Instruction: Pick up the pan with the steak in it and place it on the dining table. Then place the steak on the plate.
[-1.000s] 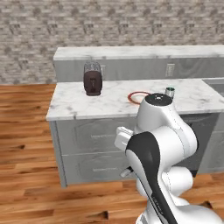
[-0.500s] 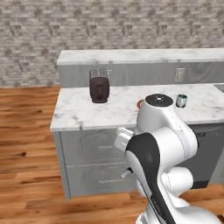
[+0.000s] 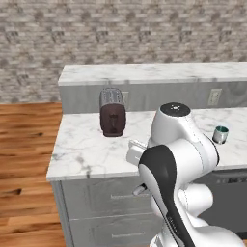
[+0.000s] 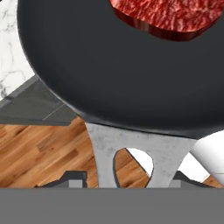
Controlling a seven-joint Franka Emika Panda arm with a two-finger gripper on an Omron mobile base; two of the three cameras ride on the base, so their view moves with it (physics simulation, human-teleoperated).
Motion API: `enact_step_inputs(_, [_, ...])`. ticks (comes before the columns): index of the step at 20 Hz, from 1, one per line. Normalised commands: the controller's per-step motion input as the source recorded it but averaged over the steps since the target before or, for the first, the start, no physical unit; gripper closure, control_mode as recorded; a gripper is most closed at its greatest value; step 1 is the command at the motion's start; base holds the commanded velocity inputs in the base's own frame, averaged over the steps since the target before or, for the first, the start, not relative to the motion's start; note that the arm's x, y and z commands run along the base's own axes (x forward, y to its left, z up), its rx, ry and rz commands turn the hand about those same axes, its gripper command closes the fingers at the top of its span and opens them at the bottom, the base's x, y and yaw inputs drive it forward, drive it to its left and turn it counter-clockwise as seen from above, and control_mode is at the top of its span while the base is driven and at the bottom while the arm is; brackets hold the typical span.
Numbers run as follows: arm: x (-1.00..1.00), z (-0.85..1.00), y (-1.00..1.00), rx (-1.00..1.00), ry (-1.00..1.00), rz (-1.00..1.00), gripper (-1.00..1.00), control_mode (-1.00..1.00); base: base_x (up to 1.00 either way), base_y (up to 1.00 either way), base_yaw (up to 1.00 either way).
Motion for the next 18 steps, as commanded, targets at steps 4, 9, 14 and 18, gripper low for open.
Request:
enact_step_inputs(4, [0.0,0.0,0.0,0.0,0.0,0.0,1.0,1.0,0.62,0.01,0.03])
enact_step_inputs(9, [0.34,-0.13,0.0,0.0,-0.02,0.02,1.0,-1.0,0.0,0.0,0.0])
enact_step_inputs(14, [0.21,-0.15,0.04,0.0,-0.04,0.0,1.0,-1.0,0.0,0.0,0.0])
enact_step_inputs(18, [0.26,-0.16,0.11,0.0,-0.03,0.0,1.0,-1.0,0.0,0.0,0.0])
